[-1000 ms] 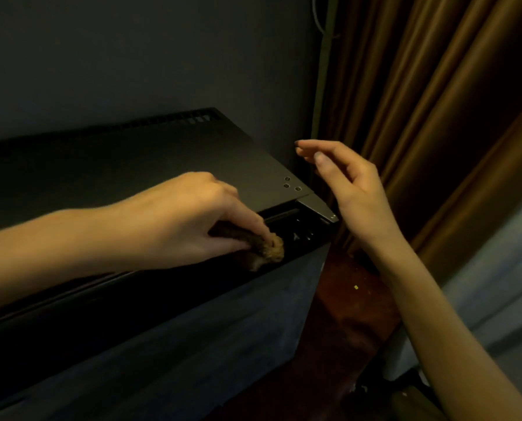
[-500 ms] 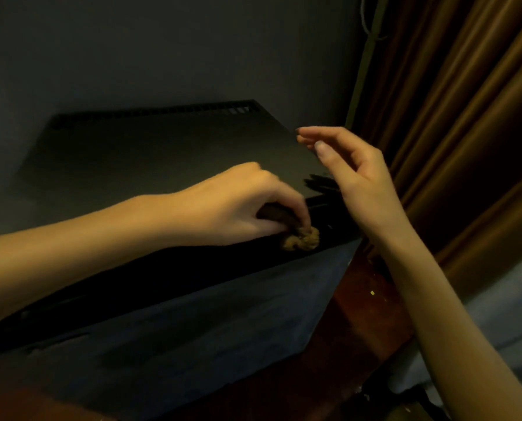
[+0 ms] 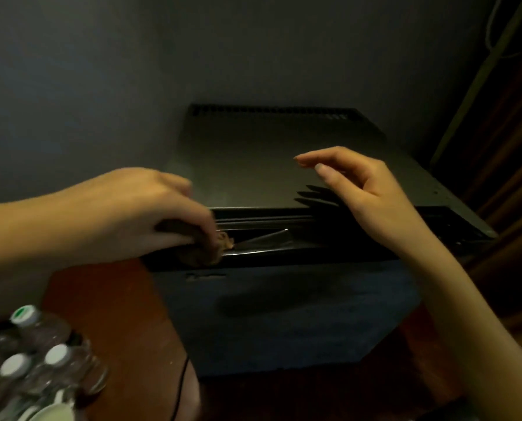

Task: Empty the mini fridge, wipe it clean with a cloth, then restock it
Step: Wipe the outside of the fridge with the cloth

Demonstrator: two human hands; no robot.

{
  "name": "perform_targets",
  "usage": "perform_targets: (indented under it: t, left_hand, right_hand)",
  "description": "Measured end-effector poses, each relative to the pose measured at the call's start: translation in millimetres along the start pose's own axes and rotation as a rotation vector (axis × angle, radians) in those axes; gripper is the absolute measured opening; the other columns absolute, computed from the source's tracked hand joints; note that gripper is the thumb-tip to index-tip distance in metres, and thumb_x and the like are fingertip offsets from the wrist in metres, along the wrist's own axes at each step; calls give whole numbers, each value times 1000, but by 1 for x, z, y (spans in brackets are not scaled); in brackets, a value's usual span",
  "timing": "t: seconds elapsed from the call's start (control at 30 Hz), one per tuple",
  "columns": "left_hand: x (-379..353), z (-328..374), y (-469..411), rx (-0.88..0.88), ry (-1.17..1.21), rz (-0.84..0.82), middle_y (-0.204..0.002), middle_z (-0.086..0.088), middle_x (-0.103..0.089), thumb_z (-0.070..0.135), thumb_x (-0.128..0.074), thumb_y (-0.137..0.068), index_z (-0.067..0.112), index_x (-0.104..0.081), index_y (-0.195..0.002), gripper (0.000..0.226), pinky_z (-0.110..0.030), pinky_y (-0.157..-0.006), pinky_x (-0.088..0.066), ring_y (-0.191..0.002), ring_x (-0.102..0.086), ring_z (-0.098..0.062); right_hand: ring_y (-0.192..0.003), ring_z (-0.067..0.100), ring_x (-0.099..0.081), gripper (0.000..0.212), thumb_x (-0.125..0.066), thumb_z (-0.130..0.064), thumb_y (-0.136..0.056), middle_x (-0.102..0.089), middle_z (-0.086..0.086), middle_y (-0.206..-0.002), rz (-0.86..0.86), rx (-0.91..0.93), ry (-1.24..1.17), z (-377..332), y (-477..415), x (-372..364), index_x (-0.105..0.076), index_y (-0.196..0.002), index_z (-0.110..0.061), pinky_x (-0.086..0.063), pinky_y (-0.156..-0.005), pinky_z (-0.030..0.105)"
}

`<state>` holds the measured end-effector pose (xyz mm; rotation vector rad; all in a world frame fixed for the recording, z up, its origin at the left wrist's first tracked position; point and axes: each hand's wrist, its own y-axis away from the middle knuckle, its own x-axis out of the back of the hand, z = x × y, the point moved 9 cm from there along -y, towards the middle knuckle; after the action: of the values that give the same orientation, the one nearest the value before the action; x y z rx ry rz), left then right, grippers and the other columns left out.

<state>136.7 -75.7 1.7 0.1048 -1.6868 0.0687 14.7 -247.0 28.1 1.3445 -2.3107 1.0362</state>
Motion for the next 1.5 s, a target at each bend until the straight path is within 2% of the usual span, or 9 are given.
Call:
perform_targets:
  t: [0.07,0.2,0.43,0.63,0.77,0.93,1.1,1.3,1.5]
  left_hand:
    - [34,40,-14,-175,185,172,-91,16,-59,43,-54,-87,46,-67,-105,21,-15,-66,-44,-79,-55,3]
    - [34,56,-28,-205,431,358,-102,11,-62,25,-68,-86,27,-68,-108,22,-21,-80,-48,-95,-57,0]
    - [1,16,26,-19,1022,453,-139,-10,-37,11,-85,-69,22,-22,-133,90,-33,-104,-45,-131,-48,-14]
    - [-25,-7,63,226,934,726,-136,0,-36,44,-81,-64,29,-26,-131,88,-15,-104,-37,-132,-41,-7]
    - [-37,-8,52,253,944,686,-141,5,-33,52,-78,-64,35,-27,-138,91,-17,-108,-34,-137,-35,-8]
    - [-42,-11,46,270,851,609,-153,16,-20,59,-71,-69,28,-32,-148,94,-5,-111,-13,-146,-6,2]
    - [-45,-10,43,306,892,624,-155,16,-15,45,-78,-73,27,-22,-150,97,-14,-116,-12,-144,-1,7]
    - [-58,-12,54,358,911,671,-157,19,-8,53,-74,-73,31,-11,-153,104,-8,-113,-14,-145,-3,4]
    - [-68,-13,51,379,986,616,-160,18,10,64,-70,-72,43,23,-145,120,-17,-115,-11,-146,5,2]
  right_hand:
    - [-112,-4,-56,25,-47,-16,-100,-64,-10,-117,-11,11,8,-5,0,-8,-64,-118,-23,-41,-92,9]
    - [-114,2,-58,26,-53,-20,-97,-64,-8,-119,-58,60,-59,-21,4,-23,-62,-121,-20,-44,-93,15]
    - [-124,8,-53,58,-69,-25,-88,-58,-7,-129,-294,189,-93,-62,3,-101,-43,-140,-20,-44,-104,34]
    - [-124,4,-51,58,-72,-39,-84,-60,-10,-126,-411,304,82,-77,7,-134,-52,-135,-21,-46,-100,37]
    - [-106,11,-56,26,-62,-25,-89,-63,-8,-112,-306,468,255,-86,19,-120,-70,-113,-20,-49,-85,37]
    - [-87,7,-61,30,-52,-36,-83,-57,-16,-104,-231,309,468,-70,2,-65,-72,-105,-32,-53,-65,43]
    - [-79,17,-62,20,-51,-28,-79,-65,-10,-86,-252,502,707,-100,-1,-124,-71,-84,-31,-47,-50,32]
    - [-99,8,-51,31,-51,-33,-88,-64,-20,-114,-386,416,546,-85,18,-116,-64,-115,-29,-51,-72,28]
    - [-90,4,-50,25,-46,-41,-90,-63,-13,-93,-390,414,527,-78,11,-120,-60,-110,-35,-51,-64,35]
